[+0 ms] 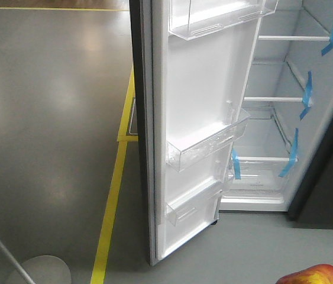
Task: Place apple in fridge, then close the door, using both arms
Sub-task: 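Approach the open fridge door bins, stopping in front of them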
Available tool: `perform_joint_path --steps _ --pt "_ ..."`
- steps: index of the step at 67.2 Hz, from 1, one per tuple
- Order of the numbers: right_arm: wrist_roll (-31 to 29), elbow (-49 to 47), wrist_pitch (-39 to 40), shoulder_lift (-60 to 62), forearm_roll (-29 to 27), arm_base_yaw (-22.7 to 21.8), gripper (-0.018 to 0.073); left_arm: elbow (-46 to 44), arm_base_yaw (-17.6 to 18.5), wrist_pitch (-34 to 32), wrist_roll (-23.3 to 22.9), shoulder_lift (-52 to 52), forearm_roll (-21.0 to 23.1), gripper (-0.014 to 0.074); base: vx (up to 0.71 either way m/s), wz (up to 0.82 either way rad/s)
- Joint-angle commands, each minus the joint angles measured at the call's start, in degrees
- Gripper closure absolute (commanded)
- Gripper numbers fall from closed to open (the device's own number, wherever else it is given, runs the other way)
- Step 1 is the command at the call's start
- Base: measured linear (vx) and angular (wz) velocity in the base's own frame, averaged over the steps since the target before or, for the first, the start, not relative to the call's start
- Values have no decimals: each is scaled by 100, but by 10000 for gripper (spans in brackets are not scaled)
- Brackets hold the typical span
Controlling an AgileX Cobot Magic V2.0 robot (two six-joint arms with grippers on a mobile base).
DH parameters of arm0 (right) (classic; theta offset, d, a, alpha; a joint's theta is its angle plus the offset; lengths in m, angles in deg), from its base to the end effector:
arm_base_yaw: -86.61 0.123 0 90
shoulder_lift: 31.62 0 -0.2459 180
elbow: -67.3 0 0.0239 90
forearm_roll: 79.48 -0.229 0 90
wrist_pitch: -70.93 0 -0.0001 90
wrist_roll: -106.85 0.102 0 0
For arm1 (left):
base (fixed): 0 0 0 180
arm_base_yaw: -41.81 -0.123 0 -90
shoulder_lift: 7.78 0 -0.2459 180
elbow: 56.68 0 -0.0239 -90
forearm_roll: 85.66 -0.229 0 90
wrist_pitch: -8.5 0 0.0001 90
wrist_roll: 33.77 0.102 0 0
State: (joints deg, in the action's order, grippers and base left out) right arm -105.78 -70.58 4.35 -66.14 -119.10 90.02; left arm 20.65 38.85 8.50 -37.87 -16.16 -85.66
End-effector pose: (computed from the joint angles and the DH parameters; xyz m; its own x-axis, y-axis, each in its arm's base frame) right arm 0.0670 0.0638 0.2777 -0.5997 -0.2380 -0.7640 -0.6131 0.7502 0.2476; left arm 0.0849 0.0044 0.2073 0.0782 -0.0675 -0.9946 -0.0462 0.9964 -0.0713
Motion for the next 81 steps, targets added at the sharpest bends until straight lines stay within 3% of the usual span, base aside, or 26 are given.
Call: perform_joint_path --steps 1,81 --pt "-27 -142 225 -41 -295 0 472 -98 -6 -389 -12 76 0 603 9 -3" --pt "-27 -142 225 -41 -295 0 472 -98 -6 -389 -12 76 0 603 6 -3"
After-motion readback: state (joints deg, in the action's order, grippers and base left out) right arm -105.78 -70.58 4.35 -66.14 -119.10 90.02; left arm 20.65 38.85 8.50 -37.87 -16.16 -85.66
